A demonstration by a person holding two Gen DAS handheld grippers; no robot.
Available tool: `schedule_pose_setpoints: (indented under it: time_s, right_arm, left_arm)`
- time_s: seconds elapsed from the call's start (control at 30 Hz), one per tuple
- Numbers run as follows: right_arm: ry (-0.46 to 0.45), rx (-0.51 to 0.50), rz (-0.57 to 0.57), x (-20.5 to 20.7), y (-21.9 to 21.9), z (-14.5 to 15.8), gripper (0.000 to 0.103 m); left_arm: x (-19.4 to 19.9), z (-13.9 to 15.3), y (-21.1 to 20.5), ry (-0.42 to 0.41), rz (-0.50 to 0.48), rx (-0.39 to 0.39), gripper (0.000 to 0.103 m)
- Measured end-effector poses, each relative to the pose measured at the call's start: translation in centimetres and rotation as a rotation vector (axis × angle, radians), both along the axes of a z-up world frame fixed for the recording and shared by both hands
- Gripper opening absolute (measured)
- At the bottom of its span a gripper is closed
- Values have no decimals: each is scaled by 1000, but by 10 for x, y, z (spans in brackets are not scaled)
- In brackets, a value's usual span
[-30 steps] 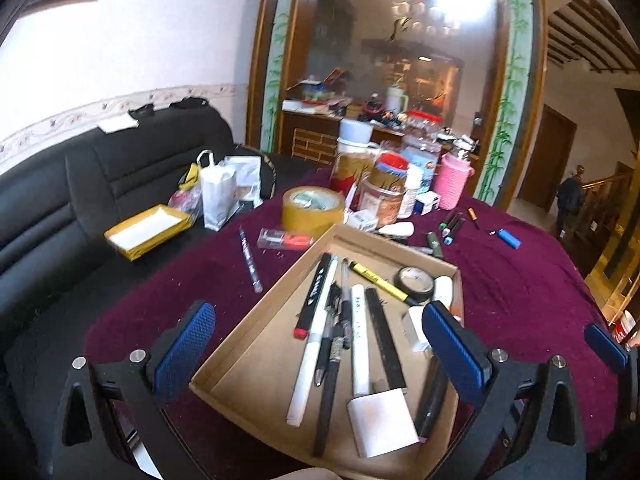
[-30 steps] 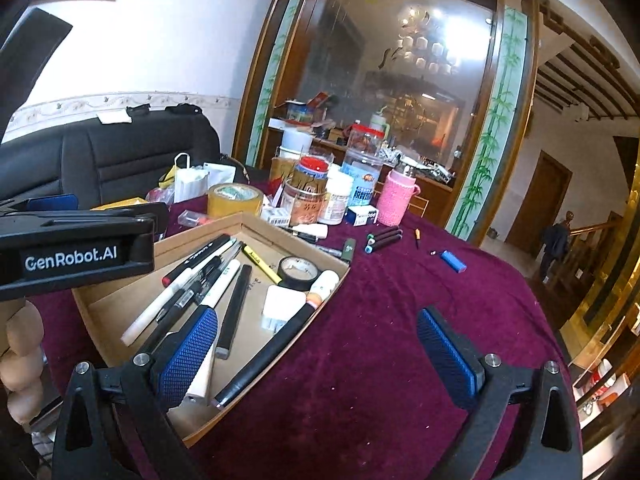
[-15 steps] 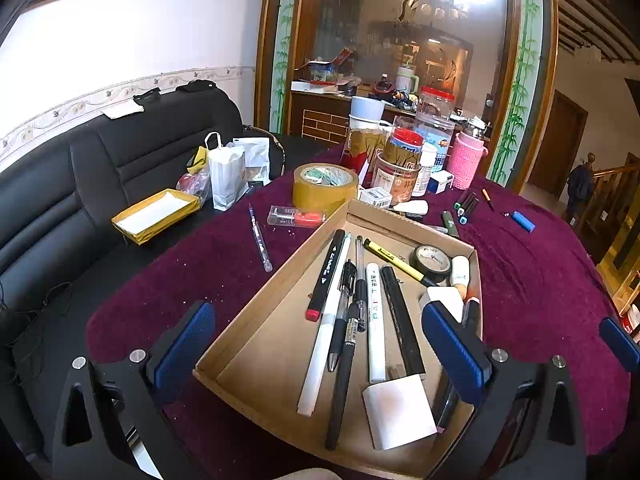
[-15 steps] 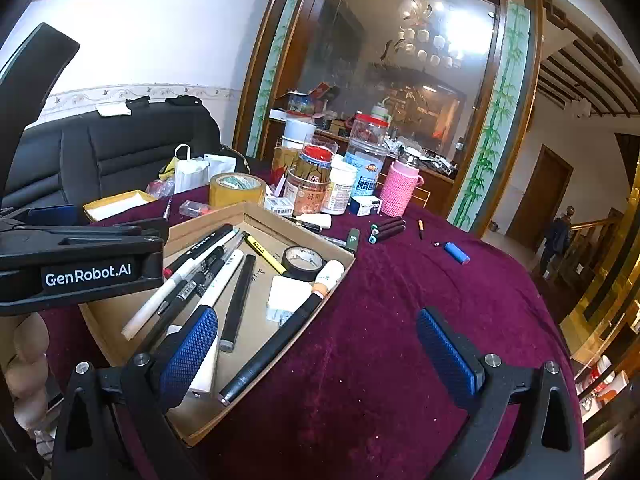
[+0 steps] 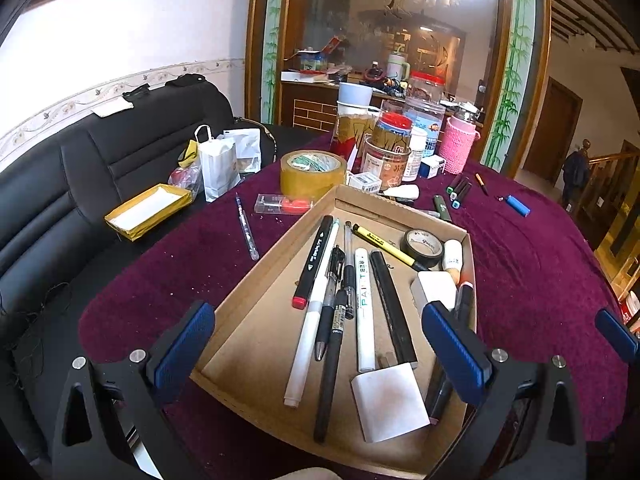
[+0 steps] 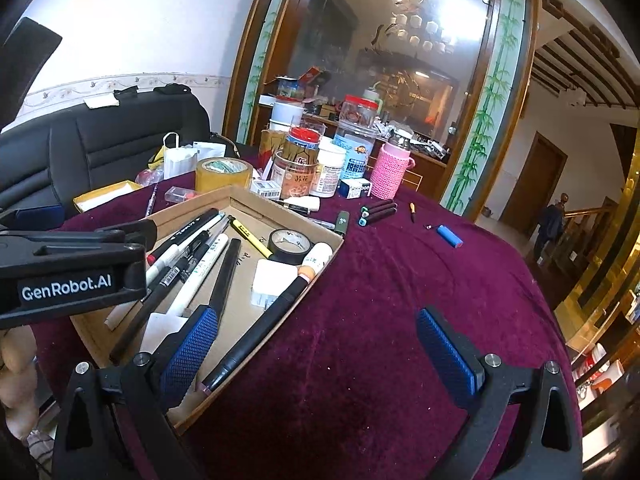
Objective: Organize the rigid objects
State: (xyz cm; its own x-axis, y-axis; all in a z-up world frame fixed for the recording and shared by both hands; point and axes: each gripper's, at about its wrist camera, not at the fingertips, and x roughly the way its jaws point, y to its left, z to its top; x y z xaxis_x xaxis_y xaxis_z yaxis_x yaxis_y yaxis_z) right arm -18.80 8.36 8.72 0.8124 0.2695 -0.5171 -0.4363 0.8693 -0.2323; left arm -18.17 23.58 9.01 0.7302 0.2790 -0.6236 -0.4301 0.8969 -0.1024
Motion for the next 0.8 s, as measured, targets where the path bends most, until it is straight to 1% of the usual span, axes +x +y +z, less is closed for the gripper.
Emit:
schedule_pose_setpoints:
  time_s: [0.8]
  right_arm:
    - [13,-1,5,1,-2,-4,101]
  left_arm:
    - [9,-9,-7,39,-31,-20,103]
